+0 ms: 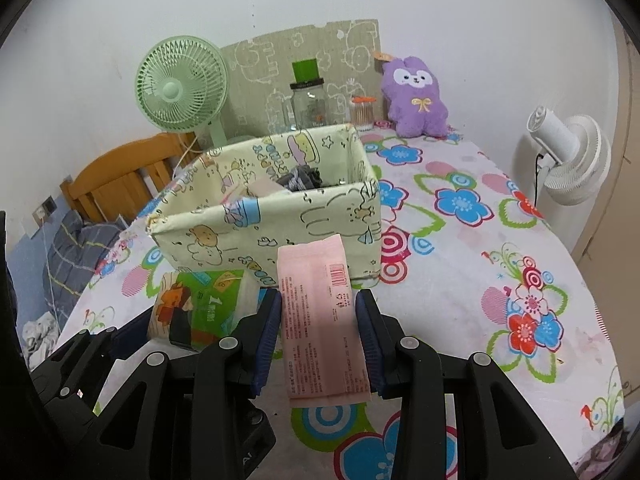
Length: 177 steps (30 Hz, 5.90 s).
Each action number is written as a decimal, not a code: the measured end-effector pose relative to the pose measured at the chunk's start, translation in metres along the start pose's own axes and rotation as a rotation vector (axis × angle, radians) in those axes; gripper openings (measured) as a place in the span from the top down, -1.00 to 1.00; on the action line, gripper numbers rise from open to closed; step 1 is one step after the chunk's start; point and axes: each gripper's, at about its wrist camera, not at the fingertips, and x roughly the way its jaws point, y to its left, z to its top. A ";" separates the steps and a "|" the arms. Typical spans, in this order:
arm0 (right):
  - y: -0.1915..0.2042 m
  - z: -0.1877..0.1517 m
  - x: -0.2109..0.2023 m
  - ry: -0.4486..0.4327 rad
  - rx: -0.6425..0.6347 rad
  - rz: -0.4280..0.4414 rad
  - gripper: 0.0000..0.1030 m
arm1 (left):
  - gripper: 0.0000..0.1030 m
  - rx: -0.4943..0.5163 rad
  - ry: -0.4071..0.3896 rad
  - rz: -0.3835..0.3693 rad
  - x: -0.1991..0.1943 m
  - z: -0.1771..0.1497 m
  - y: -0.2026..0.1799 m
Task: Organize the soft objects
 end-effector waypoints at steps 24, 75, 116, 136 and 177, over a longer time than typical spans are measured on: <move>0.019 0.032 -0.067 -0.149 -0.034 -0.002 0.19 | -0.38 -0.011 -0.158 0.026 -0.071 0.028 0.003; 0.022 0.115 0.009 -0.211 -0.051 0.014 0.19 | -0.40 0.001 -0.246 0.069 -0.010 0.108 0.017; 0.033 0.113 0.100 -0.036 -0.091 0.136 -0.69 | -0.91 0.026 -0.066 0.015 0.067 0.107 0.040; 0.018 0.101 0.018 -0.130 -0.078 0.023 -0.86 | -1.00 0.033 -0.157 -0.013 0.004 0.096 0.016; -0.007 0.047 -0.142 -0.360 -0.020 -0.156 -0.99 | -1.00 -0.042 -0.322 0.066 -0.129 0.047 0.037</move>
